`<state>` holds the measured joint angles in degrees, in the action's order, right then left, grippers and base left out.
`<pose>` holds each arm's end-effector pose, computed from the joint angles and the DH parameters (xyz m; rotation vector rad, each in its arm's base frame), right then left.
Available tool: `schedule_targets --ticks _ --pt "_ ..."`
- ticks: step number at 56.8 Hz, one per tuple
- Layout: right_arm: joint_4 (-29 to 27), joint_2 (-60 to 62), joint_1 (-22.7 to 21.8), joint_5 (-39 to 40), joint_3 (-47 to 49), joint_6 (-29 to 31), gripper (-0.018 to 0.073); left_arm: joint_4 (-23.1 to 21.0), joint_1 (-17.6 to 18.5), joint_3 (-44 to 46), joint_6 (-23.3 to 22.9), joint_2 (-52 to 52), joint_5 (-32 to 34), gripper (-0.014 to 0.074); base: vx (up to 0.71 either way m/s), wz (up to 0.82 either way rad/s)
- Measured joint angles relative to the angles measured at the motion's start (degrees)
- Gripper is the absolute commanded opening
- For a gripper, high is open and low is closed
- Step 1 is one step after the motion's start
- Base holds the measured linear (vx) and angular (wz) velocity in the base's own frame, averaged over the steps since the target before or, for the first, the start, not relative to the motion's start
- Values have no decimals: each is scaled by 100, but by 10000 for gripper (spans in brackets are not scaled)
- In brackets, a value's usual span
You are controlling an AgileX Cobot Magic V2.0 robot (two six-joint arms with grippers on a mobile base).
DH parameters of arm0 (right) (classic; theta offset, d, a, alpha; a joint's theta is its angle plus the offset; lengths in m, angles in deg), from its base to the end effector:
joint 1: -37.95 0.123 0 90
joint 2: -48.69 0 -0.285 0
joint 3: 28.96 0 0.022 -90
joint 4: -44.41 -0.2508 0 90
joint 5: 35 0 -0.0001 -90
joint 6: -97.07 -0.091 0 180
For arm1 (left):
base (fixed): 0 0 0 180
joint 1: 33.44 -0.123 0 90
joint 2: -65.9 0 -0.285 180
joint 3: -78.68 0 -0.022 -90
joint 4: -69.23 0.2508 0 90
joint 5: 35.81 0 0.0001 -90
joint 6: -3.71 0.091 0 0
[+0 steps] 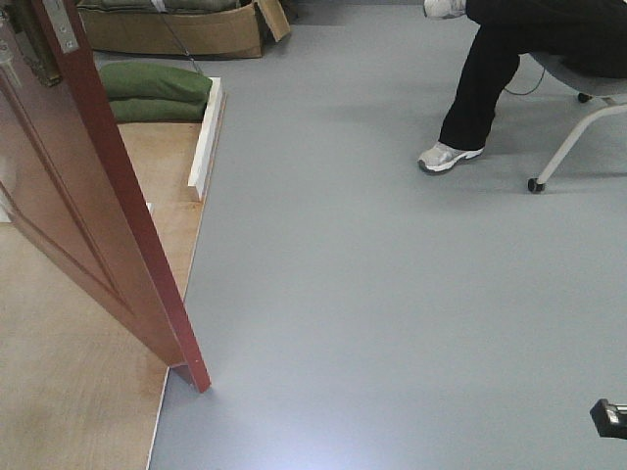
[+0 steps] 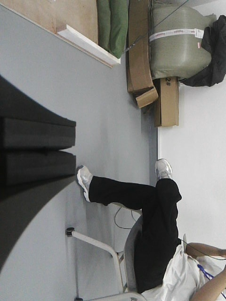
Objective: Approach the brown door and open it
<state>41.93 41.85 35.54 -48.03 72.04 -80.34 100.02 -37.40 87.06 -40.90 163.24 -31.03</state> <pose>0.0555 -0.0014 0.1830 0.0265 1.7253 -0.0249 0.3767 0.0222 0.4403 -0.1961 1.4703 -0.1722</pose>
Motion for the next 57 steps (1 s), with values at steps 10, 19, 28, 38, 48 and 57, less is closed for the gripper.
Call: schedule_targets --ticks 10,19,28,38,48,57 --pt "0 0 0 0 0 0 0 0 0 0 0 0 -3 -6 9 -3" --pt "0 0 0 0 0 0 0 0 0 0 0 -18 1 -6 13 -4" --pt "0 0 0 0 0 0 0 0 0 0 0 -1 1 -6 15 -1" --pt "0 0 0 0 0 0 0 0 0 0 0 -25 -10 -6 17 -2" --pt "0 0 0 0 0 0 0 0 0 0 0 -37 0 -6 18 -4" --pt "0 0 0 0 0 0 0 0 0 0 0 2 11 -6 19 -3"
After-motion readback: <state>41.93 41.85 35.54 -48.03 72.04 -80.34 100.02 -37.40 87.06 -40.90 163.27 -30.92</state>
